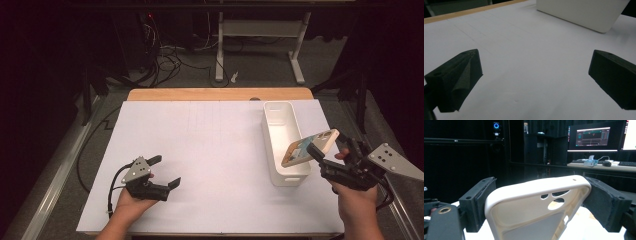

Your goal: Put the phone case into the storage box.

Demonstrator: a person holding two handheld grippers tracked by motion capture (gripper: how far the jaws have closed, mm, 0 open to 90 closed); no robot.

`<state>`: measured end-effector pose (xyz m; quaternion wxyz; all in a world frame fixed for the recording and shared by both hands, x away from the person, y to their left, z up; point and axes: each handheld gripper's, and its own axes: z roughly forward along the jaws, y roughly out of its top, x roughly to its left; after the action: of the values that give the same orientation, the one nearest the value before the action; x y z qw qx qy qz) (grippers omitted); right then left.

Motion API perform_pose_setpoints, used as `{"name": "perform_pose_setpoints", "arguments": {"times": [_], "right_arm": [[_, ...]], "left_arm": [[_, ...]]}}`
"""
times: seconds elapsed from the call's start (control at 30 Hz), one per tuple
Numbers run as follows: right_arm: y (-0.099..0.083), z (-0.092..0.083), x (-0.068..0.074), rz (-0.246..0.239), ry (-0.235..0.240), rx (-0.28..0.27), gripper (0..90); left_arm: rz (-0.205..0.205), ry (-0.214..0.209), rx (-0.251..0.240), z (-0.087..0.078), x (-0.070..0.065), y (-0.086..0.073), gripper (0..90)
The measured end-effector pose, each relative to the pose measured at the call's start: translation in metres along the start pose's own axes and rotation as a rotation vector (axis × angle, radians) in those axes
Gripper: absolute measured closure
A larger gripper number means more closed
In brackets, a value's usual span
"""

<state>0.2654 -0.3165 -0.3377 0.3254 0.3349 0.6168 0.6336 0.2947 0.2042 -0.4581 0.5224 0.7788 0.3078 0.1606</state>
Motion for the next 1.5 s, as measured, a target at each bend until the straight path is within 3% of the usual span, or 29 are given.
{"name": "perform_pose_setpoints", "arguments": {"times": [0.4, 0.67, 1.17, 1.5], "right_arm": [[-0.004, 0.003, 0.001, -0.010, -0.038, 0.000, 14.9], [-0.009, 0.012, 0.003, -0.007, -0.102, -0.001, 14.9], [-0.005, 0.050, 0.004, -0.045, -0.218, 0.035, 14.7], [-0.011, 0.089, -0.003, -0.040, -0.286, 0.087, 14.7]], "left_arm": [[0.001, -0.006, -0.007, 0.000, 0.000, 0.000, 0.2], [0.002, -0.013, -0.014, -0.001, -0.001, 0.000, 0.2], [0.011, -0.026, -0.022, -0.001, -0.002, 0.000, 0.2], [0.006, -0.035, -0.019, -0.001, -0.002, 0.000, 0.2]]}}
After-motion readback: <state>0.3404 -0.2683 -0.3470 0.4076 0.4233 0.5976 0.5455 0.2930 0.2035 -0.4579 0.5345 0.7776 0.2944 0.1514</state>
